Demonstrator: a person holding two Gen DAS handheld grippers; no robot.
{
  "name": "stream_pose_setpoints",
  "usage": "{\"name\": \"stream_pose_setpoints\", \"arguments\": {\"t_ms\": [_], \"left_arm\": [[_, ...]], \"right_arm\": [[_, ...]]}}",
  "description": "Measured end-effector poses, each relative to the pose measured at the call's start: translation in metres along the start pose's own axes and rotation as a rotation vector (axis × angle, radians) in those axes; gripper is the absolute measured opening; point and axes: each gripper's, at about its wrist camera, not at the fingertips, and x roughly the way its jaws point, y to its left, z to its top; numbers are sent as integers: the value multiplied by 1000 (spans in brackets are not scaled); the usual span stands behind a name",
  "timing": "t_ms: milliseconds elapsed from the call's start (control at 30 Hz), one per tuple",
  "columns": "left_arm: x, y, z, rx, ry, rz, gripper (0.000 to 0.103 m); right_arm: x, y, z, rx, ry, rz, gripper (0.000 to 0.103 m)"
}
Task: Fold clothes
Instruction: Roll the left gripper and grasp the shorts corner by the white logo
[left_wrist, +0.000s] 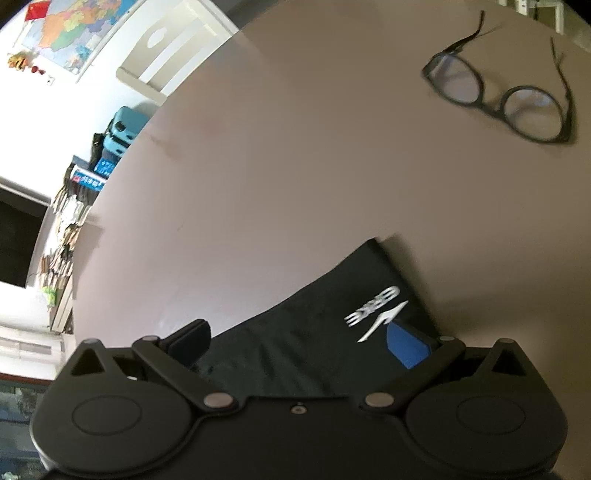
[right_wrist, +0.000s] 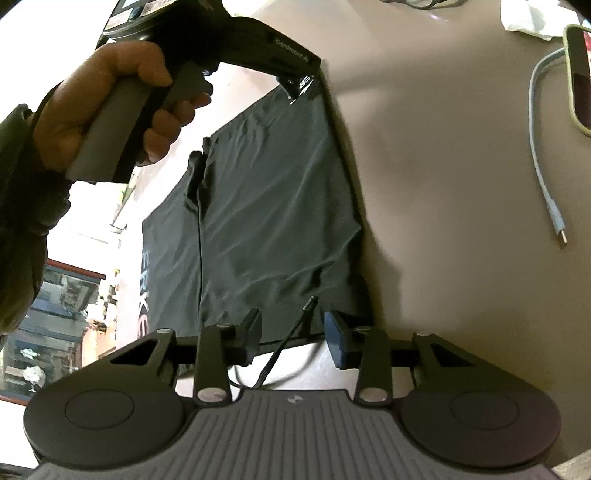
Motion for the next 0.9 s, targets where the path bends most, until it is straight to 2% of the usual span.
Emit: {"name": "stream_pose_setpoints", "arguments": {"t_ms": [167, 267, 533, 633, 700, 800, 900], "left_arm": [[10, -3, 9, -6, 28, 6, 102], [11, 3, 12, -22, 37, -2, 99], [5, 6, 6, -29, 34, -11, 95], [3, 8, 5, -45, 32, -30, 88], [1, 9, 5, -51, 29, -51, 77], [-3, 8, 3, -52, 24, -70, 68], [-6, 6, 1, -55, 23, -71, 68]], "right_arm": [[0, 1, 6, -15, -4, -1, 38], [-6, 1, 8, -25, -40, -20, 38], [-1, 3, 4, -57, -65, -48, 33], [-7, -2, 1, -33, -99, -44, 31], [-11, -5, -1, -21, -128, -43, 30], [-23, -6, -4, -13, -202, -43, 31], [-20, -9, -5, -7, -214, -59, 31]]}}
